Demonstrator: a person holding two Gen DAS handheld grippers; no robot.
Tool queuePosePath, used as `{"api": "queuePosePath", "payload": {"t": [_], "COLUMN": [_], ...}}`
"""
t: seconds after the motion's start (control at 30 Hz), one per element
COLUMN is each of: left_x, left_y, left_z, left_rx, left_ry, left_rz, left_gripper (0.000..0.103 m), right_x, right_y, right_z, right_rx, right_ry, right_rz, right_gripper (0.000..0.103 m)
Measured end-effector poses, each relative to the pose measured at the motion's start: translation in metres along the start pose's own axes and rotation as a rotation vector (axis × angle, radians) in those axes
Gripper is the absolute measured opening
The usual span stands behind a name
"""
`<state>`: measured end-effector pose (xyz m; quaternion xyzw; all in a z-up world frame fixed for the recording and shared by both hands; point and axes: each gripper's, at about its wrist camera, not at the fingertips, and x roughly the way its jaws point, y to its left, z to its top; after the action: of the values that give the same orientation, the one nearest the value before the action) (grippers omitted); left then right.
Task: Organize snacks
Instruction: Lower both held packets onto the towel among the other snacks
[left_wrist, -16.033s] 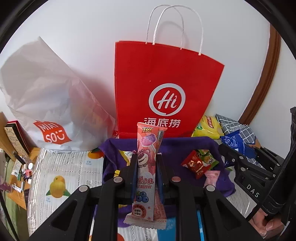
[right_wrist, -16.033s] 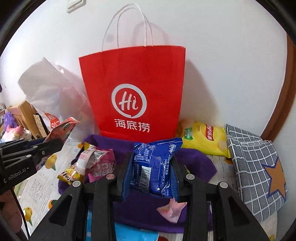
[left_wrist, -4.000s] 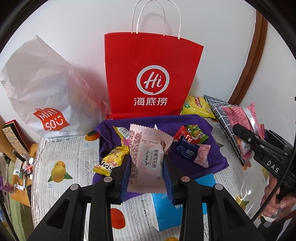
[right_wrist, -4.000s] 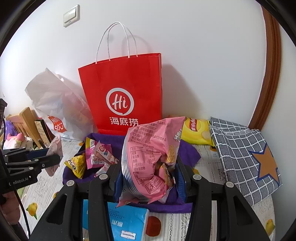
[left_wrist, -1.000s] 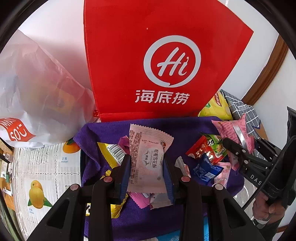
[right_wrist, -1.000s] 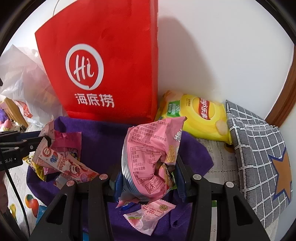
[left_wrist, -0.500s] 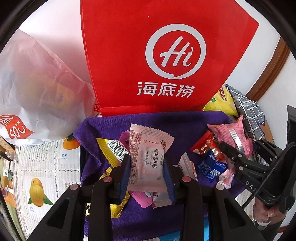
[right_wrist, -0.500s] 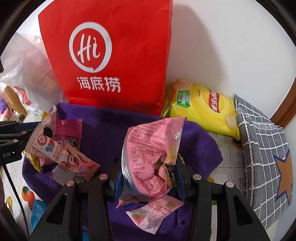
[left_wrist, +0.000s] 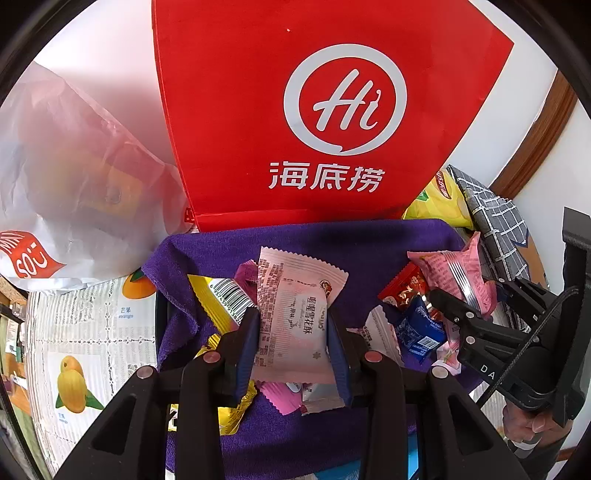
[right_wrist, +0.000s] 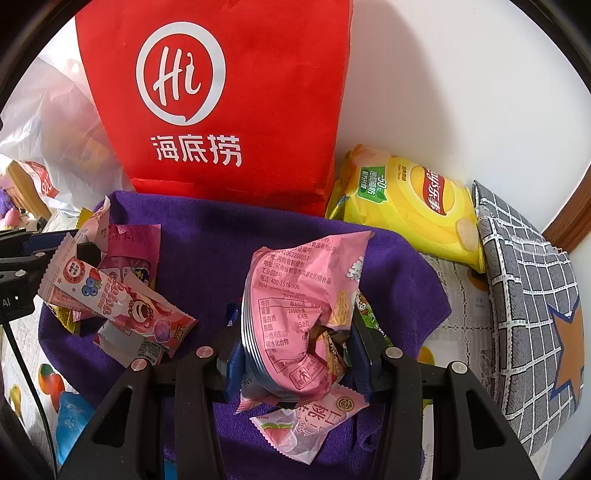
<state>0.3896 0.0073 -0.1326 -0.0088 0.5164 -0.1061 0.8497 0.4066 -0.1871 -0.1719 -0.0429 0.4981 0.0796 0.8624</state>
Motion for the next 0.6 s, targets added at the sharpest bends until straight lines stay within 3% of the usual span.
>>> {"api": "queuePosePath", "payload": {"t": [0.6], "left_x": [0.0045], "left_y": [-0.0072], "left_z": [-0.0011], "left_rx": [0.037], "left_ry": [0.015], "left_rz": [0.010], "left_gripper": [0.043], "right_x": [0.0032], "right_y": [0.0074], "right_z": [-0.0018], "right_rx": [-0.013], "right_ry": [0.022], "right_rz": [-0.006], "right_gripper": [0.050]}}
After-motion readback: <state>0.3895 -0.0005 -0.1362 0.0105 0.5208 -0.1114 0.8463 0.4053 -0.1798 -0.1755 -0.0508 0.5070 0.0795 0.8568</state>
